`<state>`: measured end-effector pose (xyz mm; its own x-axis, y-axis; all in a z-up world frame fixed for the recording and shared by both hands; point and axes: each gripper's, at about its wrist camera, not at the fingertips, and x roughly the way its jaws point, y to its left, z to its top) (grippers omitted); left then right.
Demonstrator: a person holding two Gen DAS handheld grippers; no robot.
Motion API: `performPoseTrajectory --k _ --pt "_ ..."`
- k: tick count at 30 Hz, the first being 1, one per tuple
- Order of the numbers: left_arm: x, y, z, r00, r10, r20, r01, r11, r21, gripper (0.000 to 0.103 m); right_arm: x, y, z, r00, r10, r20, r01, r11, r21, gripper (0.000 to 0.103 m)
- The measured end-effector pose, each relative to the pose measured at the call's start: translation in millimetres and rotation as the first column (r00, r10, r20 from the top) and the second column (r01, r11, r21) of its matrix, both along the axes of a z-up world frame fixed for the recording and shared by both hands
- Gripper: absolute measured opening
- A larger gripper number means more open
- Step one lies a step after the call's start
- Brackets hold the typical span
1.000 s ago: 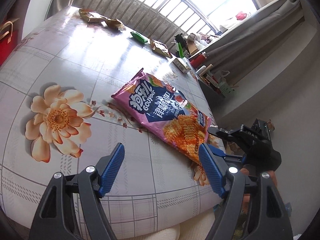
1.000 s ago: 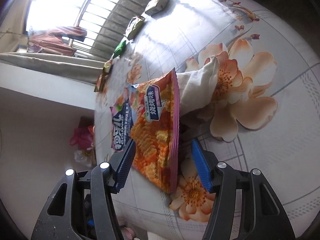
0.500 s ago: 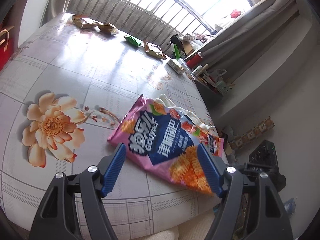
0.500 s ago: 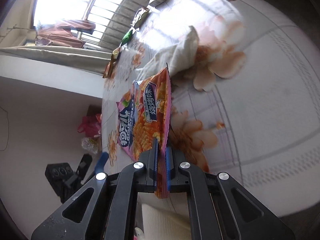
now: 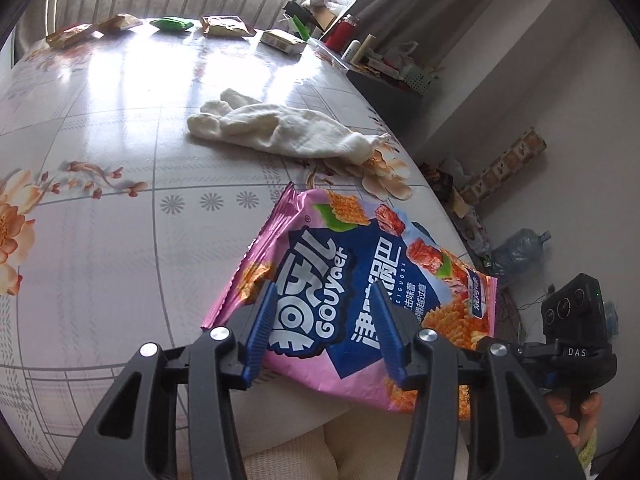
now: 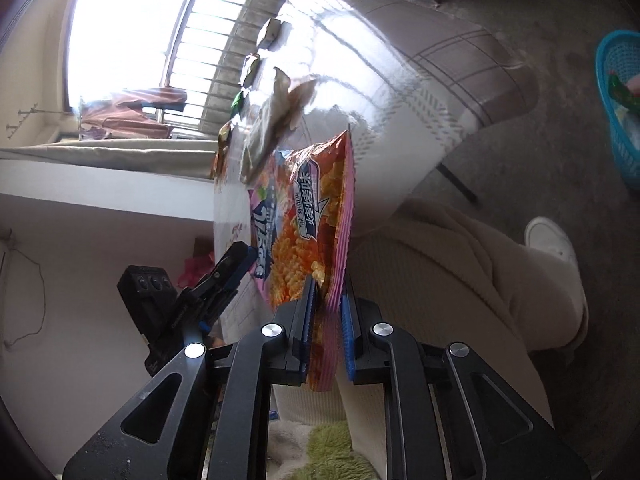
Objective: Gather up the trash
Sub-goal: 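Grasp the pink Gouyer chip bag by its edge with the right tool, then grasp the white cloth with the left tool while the right holds the chip bag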
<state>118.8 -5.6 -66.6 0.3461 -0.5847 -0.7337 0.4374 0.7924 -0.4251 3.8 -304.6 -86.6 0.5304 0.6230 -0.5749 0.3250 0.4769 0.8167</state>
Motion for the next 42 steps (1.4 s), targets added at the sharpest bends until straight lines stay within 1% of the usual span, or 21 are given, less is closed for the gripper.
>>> performPoseTrajectory --k 2,6,11,12,14,18,21,23,26,28,30,31,32,33,34,35,36,37,38,39,42 --pt "3 -1 -1 1.000 -0.004 -0.010 0.004 1.000 -0.001 0.046 2 6 0 1.000 -0.002 0.009 0.002 1.000 0.000 0.015" --pt "5 6 -2 0.999 0.003 -0.039 -0.004 1.000 -0.027 0.046 1 9 3 0.999 -0.002 0.044 0.002 1.000 0.004 0.015" --pt "3 5 -2 1.000 0.015 -0.022 -0.015 1.000 -0.015 0.046 -6 12 8 0.998 0.016 0.062 -0.015 1.000 -0.017 0.015" --pt "3 4 -1 1.000 0.017 -0.017 -0.017 1.000 -0.007 0.046 -6 14 10 0.997 0.024 0.068 -0.022 1.000 -0.021 0.015" --pt "2 1 0 1.000 0.017 -0.012 -0.017 1.000 0.008 0.046 -7 15 14 0.996 0.037 0.080 -0.033 0.998 -0.051 0.009" --pt "3 -6 4 1.000 0.003 -0.023 -0.002 1.000 0.012 0.046 -9 14 19 0.994 0.044 0.098 -0.034 0.995 -0.096 0.007" --pt "5 -18 14 0.999 -0.019 0.031 0.018 0.999 0.043 0.047 -15 7 16 0.995 0.037 0.095 -0.026 0.993 -0.114 0.006" --pt "11 -30 25 0.997 -0.021 0.076 0.015 0.996 0.083 0.051 -20 -2 12 0.996 0.029 0.087 -0.019 0.994 -0.105 0.006" --pt "23 -49 42 0.991 -0.037 0.130 0.026 0.996 0.083 0.056 -28 -14 7 0.996 0.012 0.084 -0.005 0.997 -0.079 0.006" --pt "34 -66 51 0.983 -0.063 0.170 0.047 0.994 0.097 0.059 -31 -20 7 0.996 -0.001 0.084 0.007 0.997 -0.071 0.006" --pt "44 -88 56 0.975 -0.114 0.191 0.089 0.987 0.134 0.061 -34 -26 6 0.996 -0.012 0.087 0.017 0.998 -0.065 0.006" --pt "50 -102 56 0.968 -0.156 0.197 0.124 0.978 0.165 0.064 -35 -29 6 0.996 -0.018 0.090 0.024 0.998 -0.063 0.006" --pt "53 -118 54 0.955 -0.217 0.202 0.174 0.962 0.209 0.066 -37 -32 5 0.995 -0.023 0.093 0.029 0.998 -0.060 0.006" --pt "55 -132 51 0.937 -0.275 0.214 0.217 0.941 0.261 0.067 -38 -34 5 0.995 -0.026 0.096 0.032 0.998 -0.057 0.006" --pt "55 -147 47 0.911 -0.338 0.237 0.251 0.909 0.331 0.067 -39 -35 5 0.995 -0.029 0.097 0.034 0.998 -0.057 0.006" --pt "55 -161 43 0.886 -0.385 0.258 0.266 0.878 0.398 0.067 -39 -36 4 0.995 -0.030 0.096 0.036 0.998 -0.058 0.006" --pt "57 -173 38 0.868 -0.416 0.271 0.263 0.849 0.459 0.067 -39 -36 4 0.995 -0.031 0.094 0.037 0.998 -0.058 0.006" --pt "59 -179 34 0.859 -0.432 0.275 0.256 0.828 0.499 0.067 -39 -37 3 0.995 -0.032 0.093 0.037 0.998 -0.058 0.006" --pt "63 -185 29 0.854 -0.441 0.276 0.250 0.813 0.526 0.067 -40 -38 1 0.995 -0.032 0.091 0.037 0.998 -0.057 0.006" --pt "68 -189 26 0.854 -0.444 0.272 0.248 0.806 0.537 0.067 -41 -39 0 0.995 -0.033 0.090 0.038 0.998 -0.055 0.006" --pt "86 -193 19 0.876 -0.415 0.247 0.233 0.811 0.537 0.067 -41 -42 -2 0.996 -0.034 0.085 0.038 0.998 -0.048 0.006"
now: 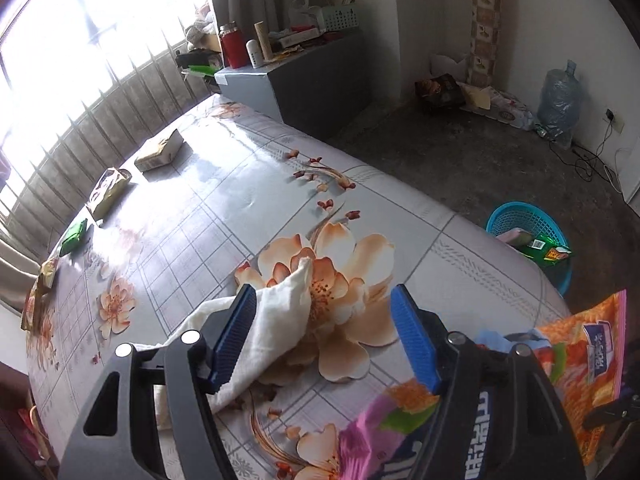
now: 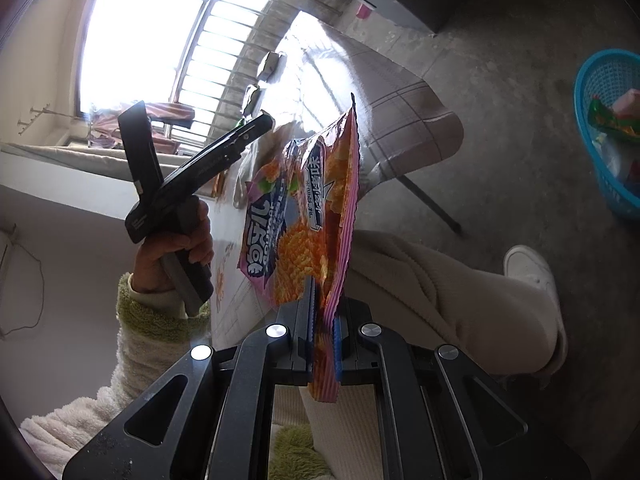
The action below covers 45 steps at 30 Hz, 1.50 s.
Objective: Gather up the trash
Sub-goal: 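Grasp the white cloth with the left tool while the right holds the chip bag, then carry the chip bag and white cloth with both tools to the wastebasket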
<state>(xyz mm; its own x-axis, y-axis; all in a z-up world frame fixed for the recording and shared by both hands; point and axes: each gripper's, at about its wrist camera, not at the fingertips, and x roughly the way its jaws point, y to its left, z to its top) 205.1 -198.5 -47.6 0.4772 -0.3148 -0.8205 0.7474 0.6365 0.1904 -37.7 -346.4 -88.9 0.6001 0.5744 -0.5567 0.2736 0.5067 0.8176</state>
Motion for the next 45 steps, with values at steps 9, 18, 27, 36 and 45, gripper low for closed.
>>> performPoseTrajectory --k 9,18,27,36,45 --pt "38 7 -19 0.993 0.105 -0.058 -0.103 0.994 0.037 0.041 1 -4 0 1.000 0.001 -0.011 -0.001 1.000 0.000 0.006" --pt "39 26 -11 0.983 0.165 -0.077 -0.167 0.986 -0.018 0.010 -5 -4 7 1.000 -0.013 0.008 0.013 1.000 -0.003 0.006" --pt "11 55 28 0.983 0.186 0.011 -0.184 0.977 -0.105 0.008 -8 -5 16 0.999 -0.021 0.040 0.022 1.000 -0.022 0.004" --pt "-26 75 99 0.976 0.203 0.085 -0.171 0.943 -0.285 0.008 -9 -6 19 0.996 -0.041 0.077 0.043 0.999 -0.028 0.002" --pt "-81 4 136 0.997 0.012 0.070 0.020 0.903 -0.430 0.008 -25 -46 19 0.978 -0.173 0.113 0.173 0.985 0.017 0.002"
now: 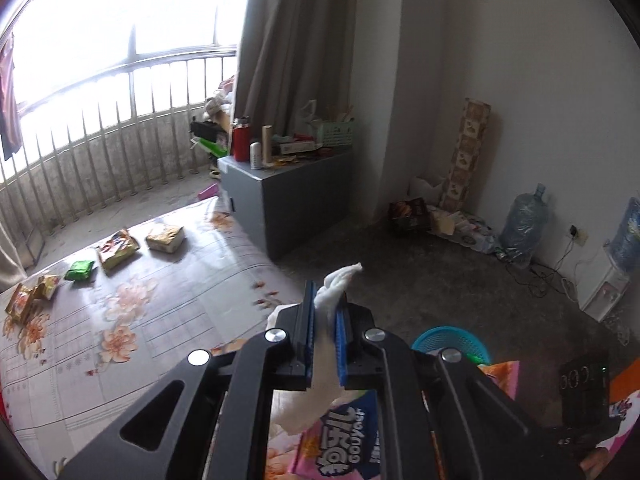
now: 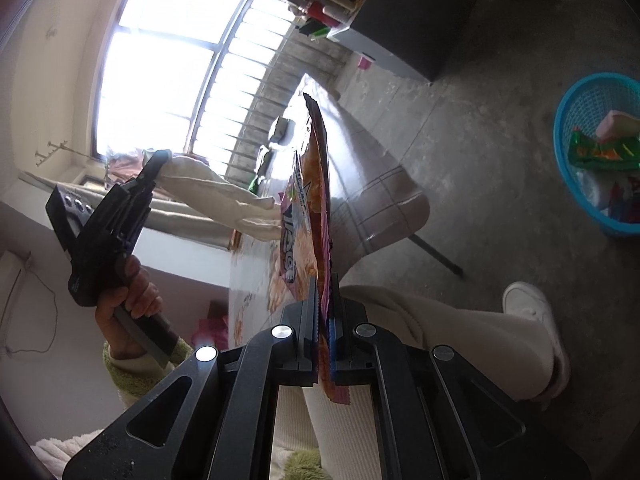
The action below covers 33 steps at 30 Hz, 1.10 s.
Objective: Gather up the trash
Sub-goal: 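Carry the chip bag and white cloth with both tools to the wastebasket, then open both tools over the wastebasket to drop chip bag and cloth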
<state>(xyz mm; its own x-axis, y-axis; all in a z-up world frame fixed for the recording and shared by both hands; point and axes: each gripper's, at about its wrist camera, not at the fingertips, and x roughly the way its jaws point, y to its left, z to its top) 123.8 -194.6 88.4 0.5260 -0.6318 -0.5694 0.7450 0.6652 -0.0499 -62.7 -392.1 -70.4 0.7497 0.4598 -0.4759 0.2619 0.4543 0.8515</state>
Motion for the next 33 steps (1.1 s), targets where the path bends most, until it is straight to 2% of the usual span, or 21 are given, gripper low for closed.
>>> performPoseTrajectory --k 6,11,14,18,21,23,24,25,28,33 --pt "-39 -76 0 0.986 -0.162 -0.033 0.161 0.986 -0.033 0.008 -23 -52 -4 0.990 -0.144 0.011 0.144 0.989 0.019 0.002" --pt "-67 -136 -1 0.964 -0.266 -0.022 0.265 0.963 -0.042 0.008 -48 -105 -17 0.960 -0.279 -0.010 0.279 0.960 0.028 0.002" --pt "-74 -160 -6 0.953 -0.301 -0.030 0.299 0.953 -0.044 0.008 -60 -140 -39 0.931 -0.361 -0.052 0.364 0.930 0.052 0.002" --pt "-71 -181 -19 0.945 -0.321 -0.065 0.319 0.947 -0.037 0.008 -65 -180 -93 0.883 -0.440 -0.164 0.457 0.885 0.088 0.004" --pt "-70 -193 -33 0.939 -0.324 -0.111 0.323 0.946 -0.028 0.008 -63 -206 -148 0.825 -0.473 -0.309 0.519 0.850 0.086 0.014" --pt "-67 -200 -43 0.935 -0.323 -0.148 0.324 0.946 -0.021 0.008 -66 -212 -178 0.785 -0.461 -0.414 0.530 0.846 0.062 0.036" --pt "-66 -204 -48 0.932 -0.322 -0.165 0.324 0.946 -0.017 0.008 -68 -214 -190 0.752 -0.466 -0.467 0.541 0.840 0.034 0.039" --pt "-66 -208 -52 0.930 -0.321 -0.177 0.324 0.946 -0.013 0.008 -71 -215 -197 0.732 -0.471 -0.492 0.549 0.835 0.017 0.041" --pt "-67 -219 -64 0.925 -0.321 -0.202 0.327 0.945 -0.004 0.008 -85 -211 -198 0.724 -0.495 -0.481 0.573 0.819 0.019 0.054" --pt "-70 -245 -82 0.905 -0.332 -0.264 0.340 0.940 -0.018 0.008 -120 -203 -180 0.712 -0.549 -0.438 0.603 0.797 -0.017 0.057"
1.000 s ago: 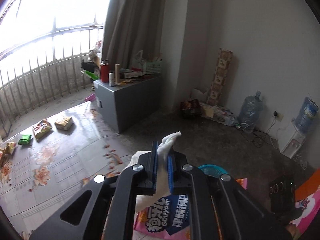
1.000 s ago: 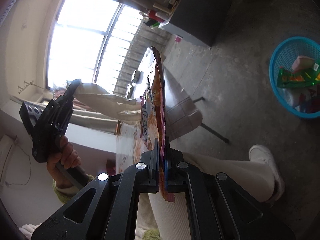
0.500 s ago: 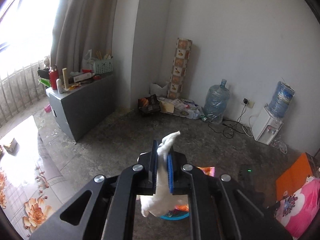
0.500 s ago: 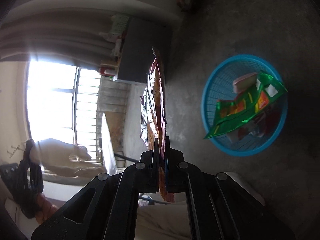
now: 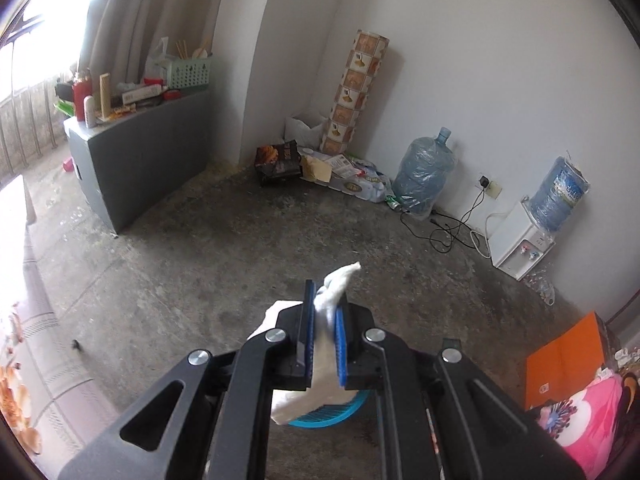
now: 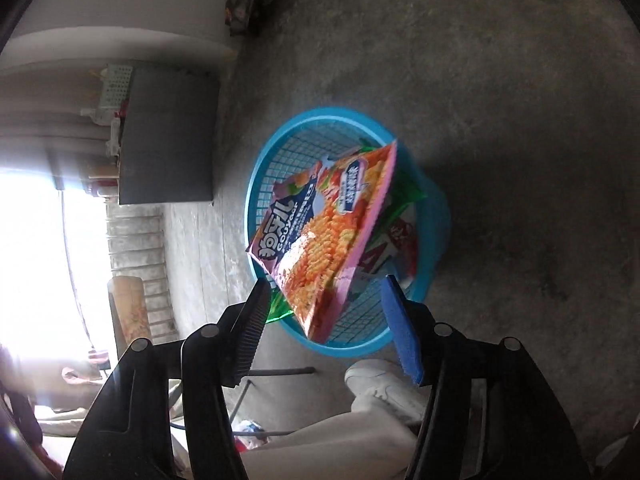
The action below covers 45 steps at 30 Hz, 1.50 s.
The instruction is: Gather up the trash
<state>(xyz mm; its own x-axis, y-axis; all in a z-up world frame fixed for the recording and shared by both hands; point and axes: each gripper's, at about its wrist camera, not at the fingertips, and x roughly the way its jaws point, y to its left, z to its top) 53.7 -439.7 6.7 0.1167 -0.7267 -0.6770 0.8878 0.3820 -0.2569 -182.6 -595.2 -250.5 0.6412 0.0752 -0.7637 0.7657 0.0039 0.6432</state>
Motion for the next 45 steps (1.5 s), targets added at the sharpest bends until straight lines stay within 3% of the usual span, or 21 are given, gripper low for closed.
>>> performPoseTrajectory --k 5,7,8,10,12,14,17,24,32,38,45 --pt "-13 -41 -15 1.000 -0.025 -0.015 0.024 1.000 -0.015 0.008 -38 11 8 0.999 -0.040 0.011 0.040 0.999 -0.004 0.058" --pt "-17 -58 -30 0.999 -0.032 -0.007 0.032 0.999 0.019 0.013 -49 12 11 0.998 -0.054 0.014 0.054 0.999 0.002 0.058" --pt "-17 -67 -42 0.999 -0.033 -0.008 0.033 0.997 0.063 0.019 -53 16 10 0.998 -0.055 0.012 0.055 0.998 0.005 0.058" --pt "-17 -80 -71 1.000 -0.006 -0.008 0.008 0.982 0.188 0.061 -58 19 2 0.998 -0.060 0.005 0.060 0.998 0.020 0.058" --pt "-16 -77 -92 0.999 0.028 -0.018 -0.022 0.963 0.269 0.063 -60 24 -1 0.999 -0.053 -0.002 0.053 0.998 0.035 0.058" --pt "-14 -64 -102 0.996 0.064 -0.061 -0.043 0.955 0.295 0.063 -59 27 0 0.999 -0.045 -0.006 0.045 0.998 0.043 0.058" --pt "-10 -39 -97 0.992 0.090 -0.089 -0.062 0.958 0.280 0.064 -57 33 1 1.000 -0.025 -0.013 0.025 0.999 0.045 0.058" --pt "-19 18 -53 0.997 0.064 -0.044 -0.055 0.982 0.181 0.073 -43 45 16 1.000 0.011 0.011 -0.011 1.000 0.025 0.058" --pt "-35 92 -16 0.999 0.029 -0.021 -0.027 0.996 0.090 0.078 -26 69 62 0.993 0.111 -0.027 -0.113 0.986 -0.120 0.060" --pt "-39 155 -9 0.998 0.052 -0.024 -0.051 0.997 0.065 0.082 -8 101 107 0.976 0.207 -0.069 -0.218 0.936 -0.275 0.068" --pt "-42 223 -8 0.990 0.142 0.000 -0.142 0.989 0.053 0.087 23 139 152 0.935 0.335 -0.114 -0.352 0.845 -0.404 0.074"
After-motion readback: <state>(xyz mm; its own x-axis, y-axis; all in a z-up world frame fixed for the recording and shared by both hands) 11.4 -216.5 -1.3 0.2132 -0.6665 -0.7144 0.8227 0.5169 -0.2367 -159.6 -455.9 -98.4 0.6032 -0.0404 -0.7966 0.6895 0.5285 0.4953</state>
